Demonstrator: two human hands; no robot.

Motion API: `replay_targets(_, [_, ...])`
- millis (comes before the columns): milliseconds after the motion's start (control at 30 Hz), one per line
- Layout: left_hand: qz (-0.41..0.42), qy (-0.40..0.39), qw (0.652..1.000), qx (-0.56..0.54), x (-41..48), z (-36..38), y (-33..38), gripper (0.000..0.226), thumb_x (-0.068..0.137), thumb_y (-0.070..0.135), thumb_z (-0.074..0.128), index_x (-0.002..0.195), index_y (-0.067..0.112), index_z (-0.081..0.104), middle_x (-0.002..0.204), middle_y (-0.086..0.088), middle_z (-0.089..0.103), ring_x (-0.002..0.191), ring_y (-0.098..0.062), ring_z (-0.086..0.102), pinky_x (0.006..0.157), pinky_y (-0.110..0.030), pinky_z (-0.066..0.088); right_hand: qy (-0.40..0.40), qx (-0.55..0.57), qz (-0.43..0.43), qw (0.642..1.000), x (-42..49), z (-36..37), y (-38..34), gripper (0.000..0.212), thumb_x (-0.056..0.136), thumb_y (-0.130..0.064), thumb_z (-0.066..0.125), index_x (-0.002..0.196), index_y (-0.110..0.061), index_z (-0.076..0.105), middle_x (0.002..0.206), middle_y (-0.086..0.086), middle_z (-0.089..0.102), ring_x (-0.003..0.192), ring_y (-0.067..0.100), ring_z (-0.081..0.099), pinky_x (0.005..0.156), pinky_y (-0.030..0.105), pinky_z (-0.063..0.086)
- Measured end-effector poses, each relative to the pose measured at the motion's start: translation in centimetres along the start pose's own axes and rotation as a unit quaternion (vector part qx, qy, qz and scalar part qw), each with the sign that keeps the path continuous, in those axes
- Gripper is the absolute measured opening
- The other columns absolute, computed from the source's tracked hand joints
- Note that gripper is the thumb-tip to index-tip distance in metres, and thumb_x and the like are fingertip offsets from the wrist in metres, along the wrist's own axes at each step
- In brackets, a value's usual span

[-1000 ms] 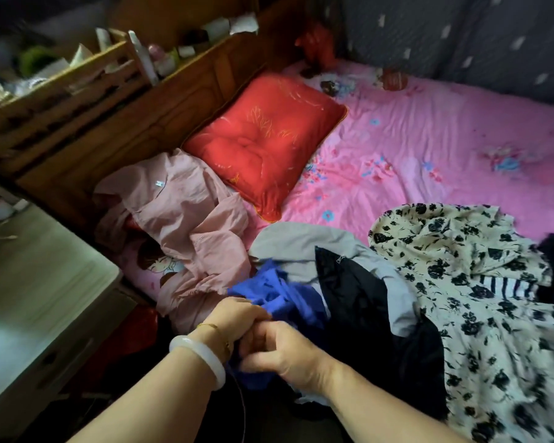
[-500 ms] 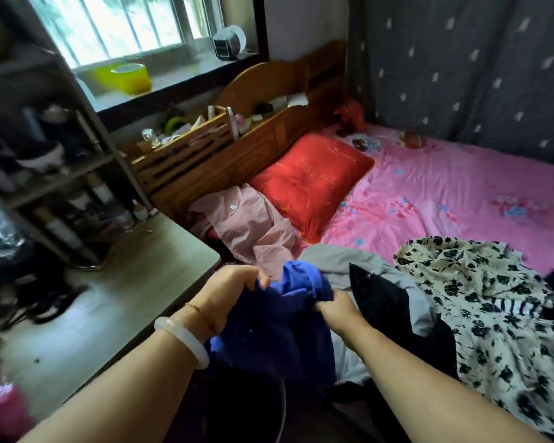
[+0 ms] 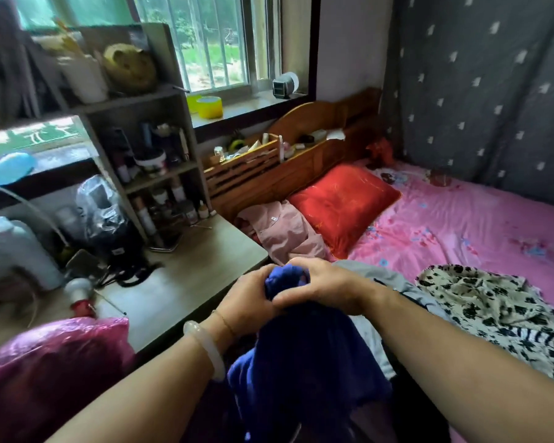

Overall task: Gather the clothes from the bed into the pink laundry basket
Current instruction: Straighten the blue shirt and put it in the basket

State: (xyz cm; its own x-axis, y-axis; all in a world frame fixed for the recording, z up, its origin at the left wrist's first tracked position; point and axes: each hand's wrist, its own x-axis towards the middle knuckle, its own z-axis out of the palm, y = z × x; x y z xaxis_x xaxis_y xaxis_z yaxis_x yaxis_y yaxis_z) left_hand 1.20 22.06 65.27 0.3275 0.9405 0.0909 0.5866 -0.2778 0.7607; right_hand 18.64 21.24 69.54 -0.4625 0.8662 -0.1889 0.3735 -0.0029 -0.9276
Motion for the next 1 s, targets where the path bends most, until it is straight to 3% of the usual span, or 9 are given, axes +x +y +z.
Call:
replay_targets(67, [-0.040,0.020,0.998,-0.034,-1.1,-0.8,0.0,0.028,0.060,0.020,0.066,0.087,0.029,0.066,0.083,0.009,0.071,0.078,-0.010,0.065,0.079,-0.037,0.055,0.010,-0.088,0.025,0.996,-0.6,0.5,0.7,0.050,0.064,-0.028,0.086,0.104,-0.024,0.056,0.094,-0.011,0.060,0.085,0.002,0.059,0.075,0.018,0.048])
replay_targets(167, [-0.089,0.050,0.992,-0.076,-2.7,-2.0,-0.2,0.016,0.053,0.024,0.059,0.069,0.022,0.063,0.071,0.002,0.065,0.069,-0.010,0.056,0.075,-0.044,0.052,0.068,-0.281,0.045,0.956,-1.5,1.9,3.1,0.035,0.066,-0.018,0.071,0.089,-0.030,0.047,0.083,-0.009,0.058,0.078,0.011,0.060,0.065,0.025,0.048])
replay_targets(300, [-0.124,0.036,0.988,-0.087,-5.0,-3.8,-1.6,0.043,0.051,0.042,0.066,0.079,0.009,0.068,0.077,-0.008,0.070,0.071,-0.012,0.057,0.077,-0.045,0.053,0.178,-0.190,0.043,0.965,-2.1,1.6,4.2,0.019,0.071,-0.004,0.052,0.065,-0.023,0.054,0.067,-0.001,0.058,0.068,0.017,0.056,0.061,0.033,0.042])
replay_targets(400, [-0.127,0.034,0.989,-0.065,-6.1,-4.8,-2.4,0.024,0.051,0.039,0.068,0.068,0.022,0.066,0.068,0.004,0.066,0.066,-0.010,0.056,0.073,-0.044,0.054,0.131,-0.024,0.056,0.990,-2.6,2.0,2.6,0.031,0.078,0.006,0.044,0.072,-0.014,0.067,0.065,-0.001,0.057,0.063,0.013,0.050,0.055,0.025,0.037])
replay_targets(500, [-0.064,0.033,0.996,-0.047,-6.8,-5.0,-1.4,0.017,0.054,0.034,0.074,0.065,0.031,0.061,0.061,0.011,0.059,0.061,-0.005,0.050,0.065,-0.032,0.049,0.085,-0.002,0.032,0.996,-2.7,2.6,0.7,0.024,0.084,0.000,0.045,0.078,-0.010,0.066,0.074,0.001,0.058,0.070,0.011,0.051,0.058,0.023,0.038])
replay_targets(567, [-0.046,0.027,0.998,-0.039,-7.0,-4.8,-0.6,0.024,0.053,0.030,0.077,0.065,0.030,0.057,0.061,0.012,0.057,0.061,-0.004,0.050,0.063,-0.029,0.047,0.060,-0.046,0.002,0.997,-2.8,2.9,0.0,0.008,0.084,-0.018,0.060,0.080,-0.014,0.066,0.077,-0.005,0.061,0.071,0.005,0.055,0.063,0.019,0.042])
replay_targets(667, [-0.032,0.042,0.998,-0.030,-7.2,-4.7,-0.5,0.030,0.050,0.036,0.080,0.065,0.029,0.055,0.060,0.012,0.055,0.059,-0.003,0.048,0.061,-0.026,0.045,0.050,-0.152,-0.027,0.987,-2.8,3.1,0.2,0.022,0.069,-0.030,0.081,0.084,-0.022,0.067,0.075,-0.013,0.064,0.068,-0.003,0.057,0.062,0.014,0.044])
replay_targets(833, [-0.062,0.065,0.995,-0.042,-7.3,-5.8,-1.5,0.016,0.073,0.028,0.074,0.088,0.024,0.074,0.086,0.001,0.071,0.084,-0.015,0.064,0.082,-0.036,0.052,0.061,-0.306,-0.019,0.950,-3.0,1.4,1.6,0.021,0.074,-0.027,0.078,0.074,-0.037,0.059,0.074,-0.014,0.061,0.075,0.000,0.056,0.069,0.019,0.044])
replay_targets(1000, [-0.102,0.078,0.992,-0.020,-7.0,-5.8,-1.6,0.013,0.085,0.006,0.068,0.093,0.012,0.075,0.092,-0.009,0.067,0.086,-0.021,0.060,0.082,-0.034,0.047,0.063,-0.433,0.035,0.899,-3.3,-0.8,3.8,0.019,0.068,-0.019,0.056,0.084,-0.030,0.059,0.086,-0.009,0.064,0.086,0.012,0.061,0.080,0.034,0.052])
